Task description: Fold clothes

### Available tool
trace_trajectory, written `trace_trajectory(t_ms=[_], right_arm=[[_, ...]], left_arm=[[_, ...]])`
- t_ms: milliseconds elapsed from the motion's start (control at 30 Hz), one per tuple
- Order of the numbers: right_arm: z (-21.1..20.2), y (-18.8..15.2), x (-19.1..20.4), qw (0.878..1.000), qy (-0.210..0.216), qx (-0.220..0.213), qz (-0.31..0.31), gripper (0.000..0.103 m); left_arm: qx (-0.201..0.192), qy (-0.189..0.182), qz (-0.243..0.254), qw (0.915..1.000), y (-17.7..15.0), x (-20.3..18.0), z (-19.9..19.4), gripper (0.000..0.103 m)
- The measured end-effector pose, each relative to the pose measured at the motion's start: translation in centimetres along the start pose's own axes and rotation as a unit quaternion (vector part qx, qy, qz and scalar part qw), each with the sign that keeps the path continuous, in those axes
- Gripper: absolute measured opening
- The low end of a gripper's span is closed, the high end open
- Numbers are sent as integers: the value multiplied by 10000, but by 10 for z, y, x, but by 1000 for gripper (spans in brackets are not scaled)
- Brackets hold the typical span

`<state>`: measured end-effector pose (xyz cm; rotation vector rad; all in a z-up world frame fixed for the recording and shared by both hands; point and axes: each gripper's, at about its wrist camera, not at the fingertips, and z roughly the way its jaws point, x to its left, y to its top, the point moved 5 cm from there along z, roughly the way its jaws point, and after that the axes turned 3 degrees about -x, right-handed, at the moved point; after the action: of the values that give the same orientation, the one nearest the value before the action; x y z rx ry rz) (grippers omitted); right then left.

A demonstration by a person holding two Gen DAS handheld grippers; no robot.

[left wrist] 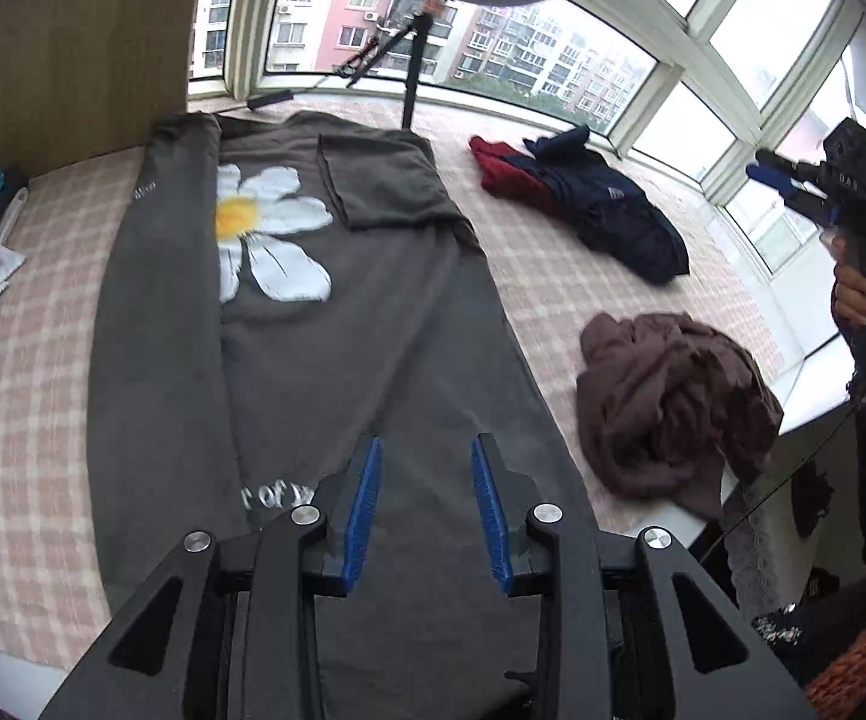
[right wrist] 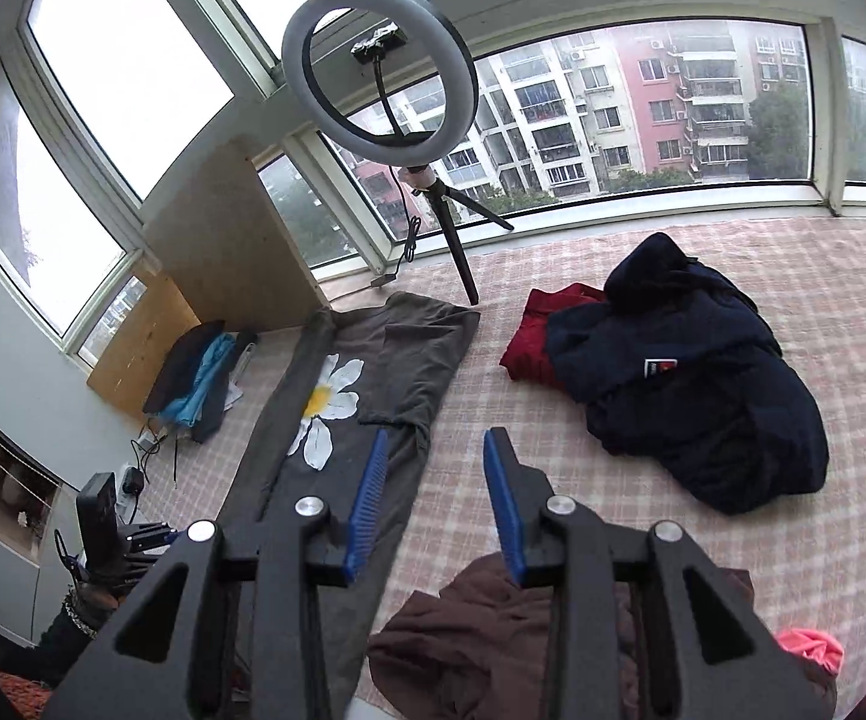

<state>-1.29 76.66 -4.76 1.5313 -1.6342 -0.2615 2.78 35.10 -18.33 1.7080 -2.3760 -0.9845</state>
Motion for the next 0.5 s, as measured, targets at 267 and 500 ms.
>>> trace_trajectory(t_ms=[267, 500], right_arm=[[-57, -65, 3, 9990, -14, 68, 435, 38], [-53, -102, 16, 9977, 262, 273, 557, 38]], left_arm=[[344, -497, 660, 9960, -143, -122, 30, 30], [64, 504, 2113, 9761, -177, -191, 68, 36]])
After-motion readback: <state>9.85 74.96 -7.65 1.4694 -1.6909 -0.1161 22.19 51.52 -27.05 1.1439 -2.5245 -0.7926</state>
